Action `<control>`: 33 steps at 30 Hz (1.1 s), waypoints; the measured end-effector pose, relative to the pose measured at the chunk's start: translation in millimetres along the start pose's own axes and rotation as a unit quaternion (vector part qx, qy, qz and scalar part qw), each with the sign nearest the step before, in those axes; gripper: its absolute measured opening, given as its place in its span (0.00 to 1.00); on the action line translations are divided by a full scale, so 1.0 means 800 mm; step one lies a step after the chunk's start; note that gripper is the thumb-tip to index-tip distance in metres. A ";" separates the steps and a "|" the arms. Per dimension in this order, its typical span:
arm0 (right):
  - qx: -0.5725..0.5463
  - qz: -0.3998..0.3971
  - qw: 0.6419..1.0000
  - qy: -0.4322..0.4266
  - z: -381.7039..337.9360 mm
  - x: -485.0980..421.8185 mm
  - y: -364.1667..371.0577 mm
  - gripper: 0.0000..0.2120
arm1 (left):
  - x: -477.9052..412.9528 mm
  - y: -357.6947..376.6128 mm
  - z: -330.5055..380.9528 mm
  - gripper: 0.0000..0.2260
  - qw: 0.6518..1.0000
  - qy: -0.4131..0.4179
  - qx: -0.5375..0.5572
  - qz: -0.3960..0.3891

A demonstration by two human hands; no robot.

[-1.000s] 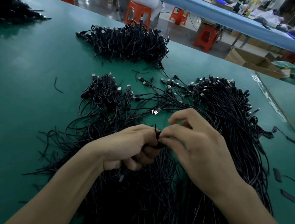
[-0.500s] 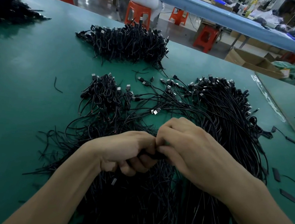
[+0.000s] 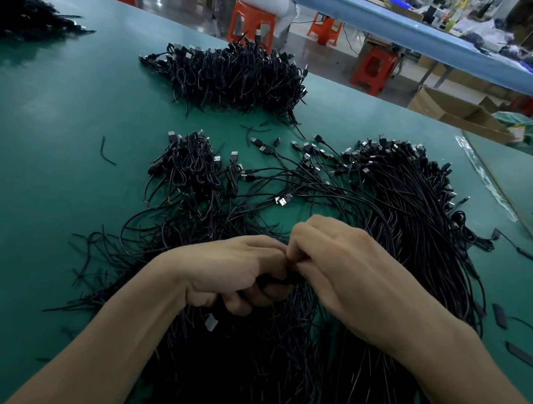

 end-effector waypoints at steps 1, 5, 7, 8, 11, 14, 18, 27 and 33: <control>0.015 0.008 1.000 -0.005 -0.001 0.000 -0.001 0.10 | 0.000 0.000 0.000 0.23 1.000 0.007 0.006 0.005; 0.052 0.026 0.998 -0.017 -0.002 -0.002 0.000 0.07 | -0.001 -0.001 -0.002 0.20 0.999 0.023 0.030 0.021; 0.051 0.037 0.998 -0.029 -0.001 -0.001 0.000 0.06 | -0.002 -0.003 -0.003 0.20 0.999 0.026 0.038 0.020; 0.052 0.043 0.997 -0.034 -0.001 0.000 0.000 0.05 | -0.003 -0.004 -0.003 0.21 0.998 0.029 0.045 0.018; 0.054 0.058 0.996 -0.040 0.001 0.000 0.001 0.08 | -0.007 -0.006 -0.004 0.20 0.996 0.037 0.083 0.003; 0.057 0.079 0.994 -0.040 0.003 -0.003 0.003 0.10 | -0.011 -0.008 -0.004 0.17 0.989 0.059 0.136 -0.007; 0.086 0.150 0.984 -0.052 0.003 -0.004 0.006 0.16 | -0.016 -0.007 0.001 0.10 0.970 0.068 0.235 -0.013; 0.112 0.305 0.943 -0.074 0.004 -0.007 0.009 0.08 | -0.015 0.014 0.016 0.09 0.928 0.188 0.309 0.086; -0.178 0.389 0.903 0.035 0.006 -0.006 0.015 0.11 | -0.020 0.014 0.012 0.09 0.912 0.304 0.113 0.252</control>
Point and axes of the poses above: each hand's wrist, its own x-axis away from the middle knuckle, its own y-axis out of the palm, z = x × y, the point moved 2 cm from there along -x, towards the middle knuckle, and after that the axes turned 5 degrees about -x, right-handed, at the moved point
